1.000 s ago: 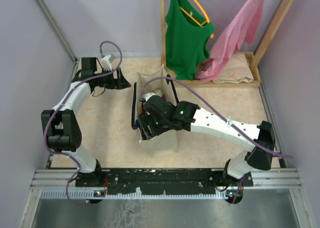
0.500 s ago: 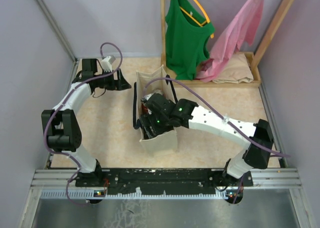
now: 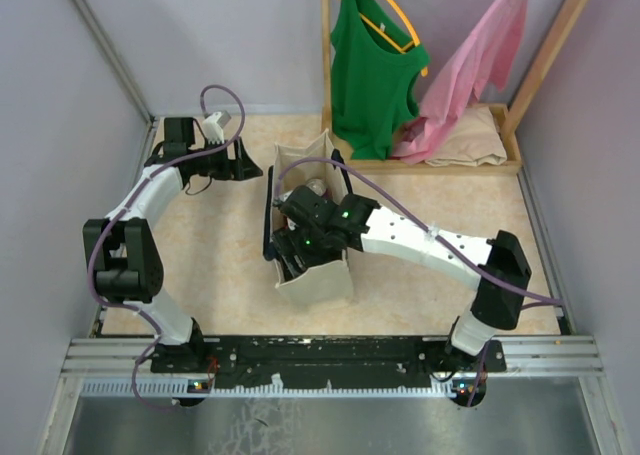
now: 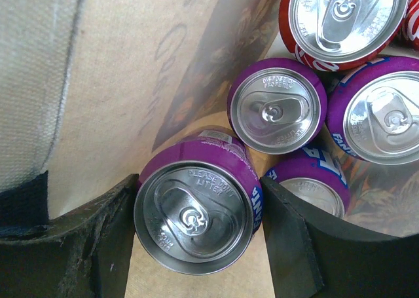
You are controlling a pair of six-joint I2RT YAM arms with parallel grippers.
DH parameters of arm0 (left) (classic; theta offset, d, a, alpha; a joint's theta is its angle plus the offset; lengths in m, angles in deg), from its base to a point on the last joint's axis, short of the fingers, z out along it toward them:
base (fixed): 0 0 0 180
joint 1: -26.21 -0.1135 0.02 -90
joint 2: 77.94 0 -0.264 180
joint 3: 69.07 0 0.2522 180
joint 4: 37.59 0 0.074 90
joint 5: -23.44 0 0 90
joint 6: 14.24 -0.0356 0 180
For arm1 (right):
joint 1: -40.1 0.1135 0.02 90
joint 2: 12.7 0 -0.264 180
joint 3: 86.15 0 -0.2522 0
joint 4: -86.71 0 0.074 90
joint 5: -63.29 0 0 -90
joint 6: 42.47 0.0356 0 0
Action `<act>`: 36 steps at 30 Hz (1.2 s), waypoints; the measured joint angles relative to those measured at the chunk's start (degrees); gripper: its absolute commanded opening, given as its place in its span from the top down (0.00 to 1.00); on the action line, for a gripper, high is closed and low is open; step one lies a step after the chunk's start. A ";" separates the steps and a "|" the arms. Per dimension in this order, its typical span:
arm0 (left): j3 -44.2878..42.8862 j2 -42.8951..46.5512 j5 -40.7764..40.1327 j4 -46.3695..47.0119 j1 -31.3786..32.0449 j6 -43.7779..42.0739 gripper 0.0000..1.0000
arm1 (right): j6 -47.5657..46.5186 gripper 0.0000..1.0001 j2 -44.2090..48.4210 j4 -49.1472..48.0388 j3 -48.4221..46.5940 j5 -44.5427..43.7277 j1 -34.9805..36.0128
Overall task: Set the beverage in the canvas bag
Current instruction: Place the drink in the canvas bag.
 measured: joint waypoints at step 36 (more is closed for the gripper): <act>0.42 0.02 0.02 0.02 0.00 0.00 0.12 | 0.33 1.00 -3.56 -5.11 5.75 -2.10 -0.33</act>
